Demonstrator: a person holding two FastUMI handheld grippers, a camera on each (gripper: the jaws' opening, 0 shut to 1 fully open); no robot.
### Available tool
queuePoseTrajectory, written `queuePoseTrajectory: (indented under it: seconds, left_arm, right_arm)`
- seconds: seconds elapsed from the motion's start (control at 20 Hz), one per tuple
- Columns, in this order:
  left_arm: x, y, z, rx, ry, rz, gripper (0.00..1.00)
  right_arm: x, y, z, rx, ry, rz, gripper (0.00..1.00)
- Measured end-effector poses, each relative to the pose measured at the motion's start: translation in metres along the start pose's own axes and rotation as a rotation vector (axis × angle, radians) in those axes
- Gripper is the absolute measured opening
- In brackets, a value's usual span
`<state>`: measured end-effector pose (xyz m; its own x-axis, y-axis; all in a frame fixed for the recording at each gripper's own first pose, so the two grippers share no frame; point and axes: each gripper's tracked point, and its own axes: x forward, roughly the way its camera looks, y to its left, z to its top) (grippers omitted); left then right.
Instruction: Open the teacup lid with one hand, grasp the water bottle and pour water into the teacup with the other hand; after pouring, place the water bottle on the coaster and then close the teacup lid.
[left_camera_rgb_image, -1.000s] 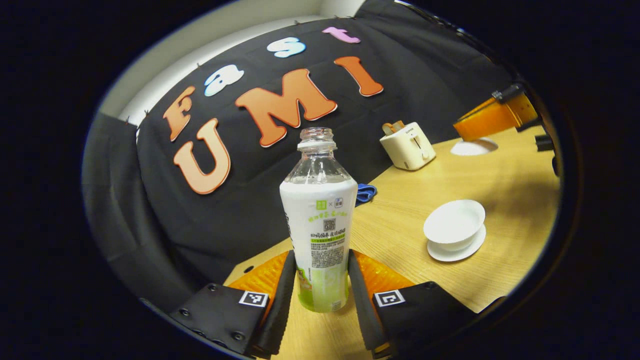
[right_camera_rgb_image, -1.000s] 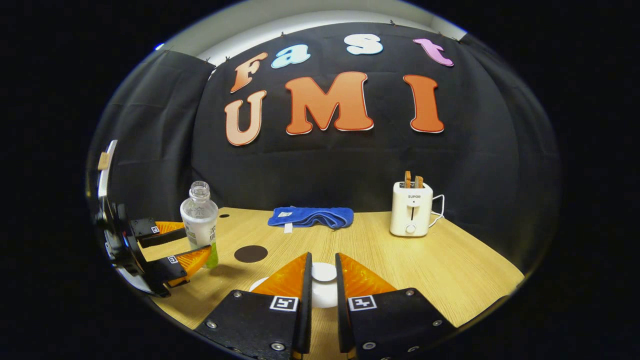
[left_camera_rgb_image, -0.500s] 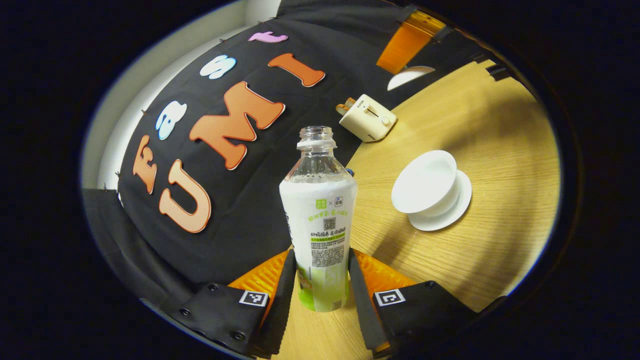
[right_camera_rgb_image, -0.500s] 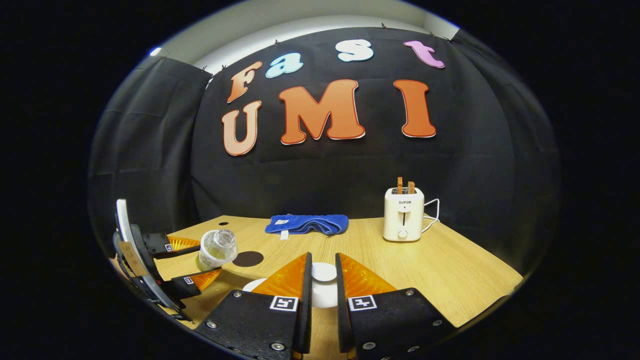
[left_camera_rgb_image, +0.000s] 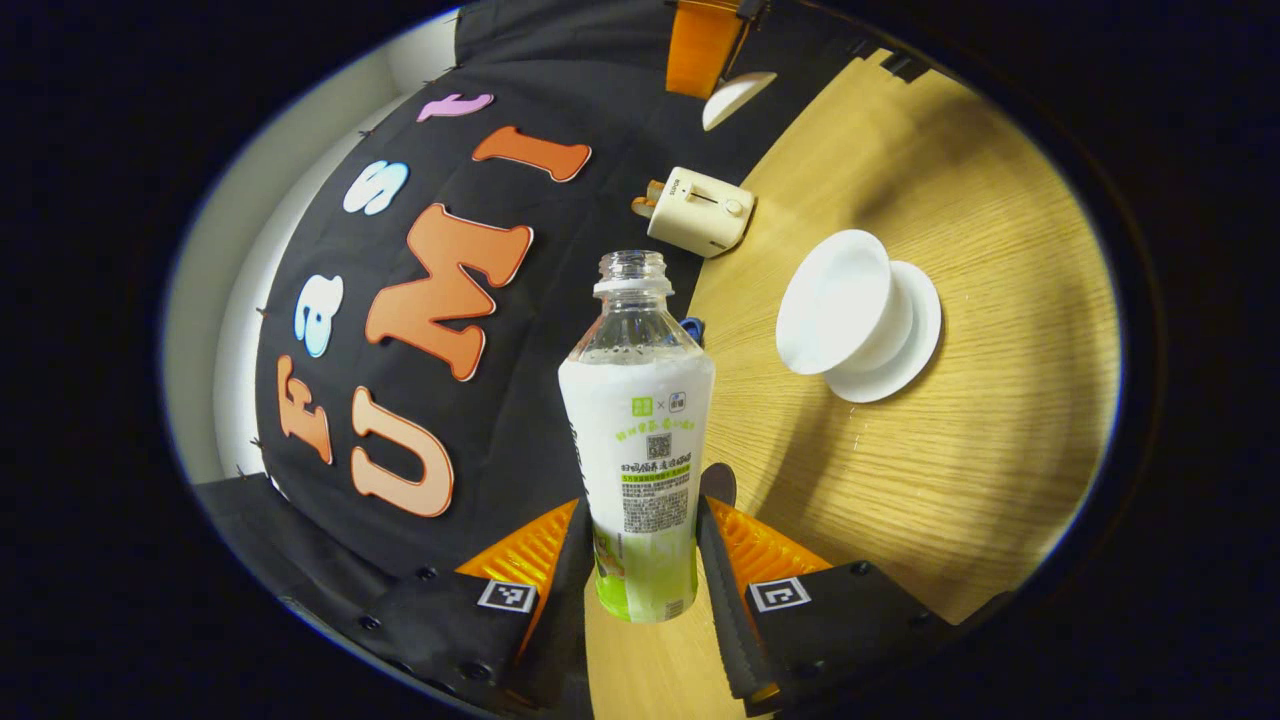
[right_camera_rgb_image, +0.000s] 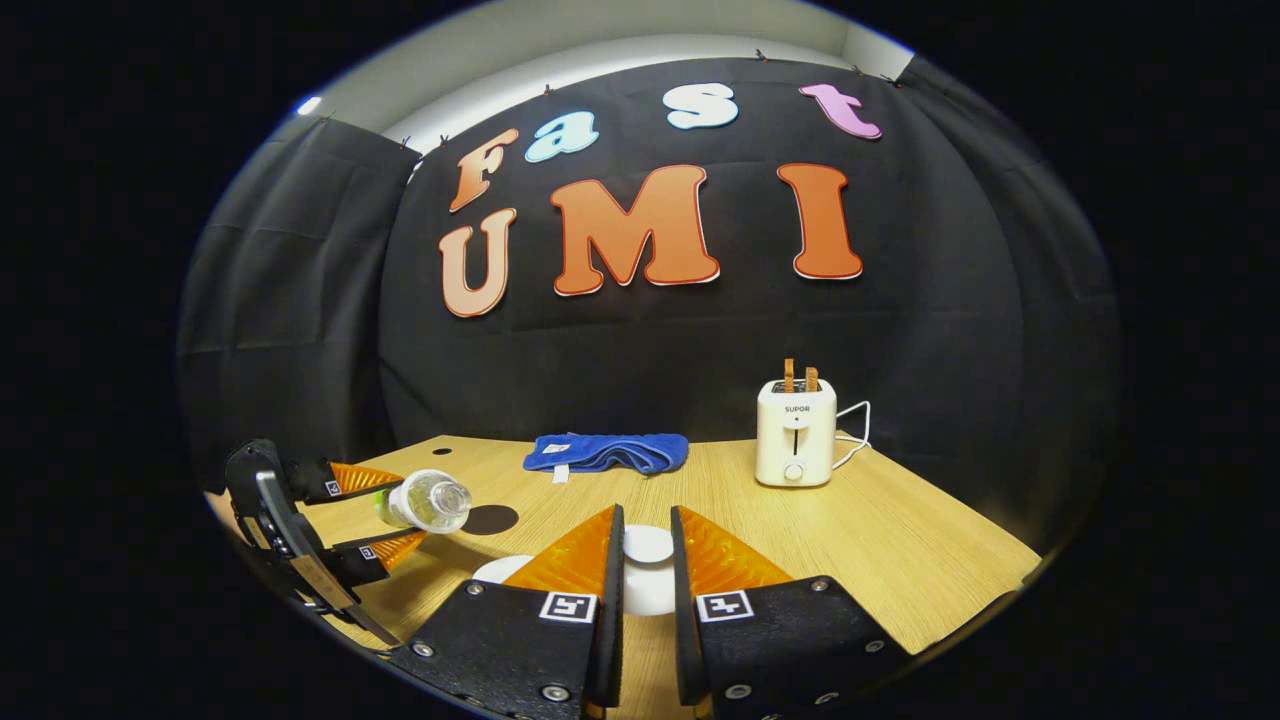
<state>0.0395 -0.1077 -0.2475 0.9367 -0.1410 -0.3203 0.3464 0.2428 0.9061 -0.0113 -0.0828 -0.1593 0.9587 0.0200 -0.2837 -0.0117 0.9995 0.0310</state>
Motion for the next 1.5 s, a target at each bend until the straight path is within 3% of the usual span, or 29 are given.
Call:
queuePoseTrajectory:
  seconds: [0.45,1.5]
  left_arm:
    - [0.003,-0.014,-0.004,0.179,-0.005,-0.013,0.60]
    - [0.003,0.028,-0.008,0.494,0.022,-0.002,0.63]
  right_arm:
    - [-0.003,-0.008,0.000,-0.012,-0.001,-0.015,0.22]
    - [-0.003,-0.008,-0.007,-0.020,0.007,0.007,0.22]
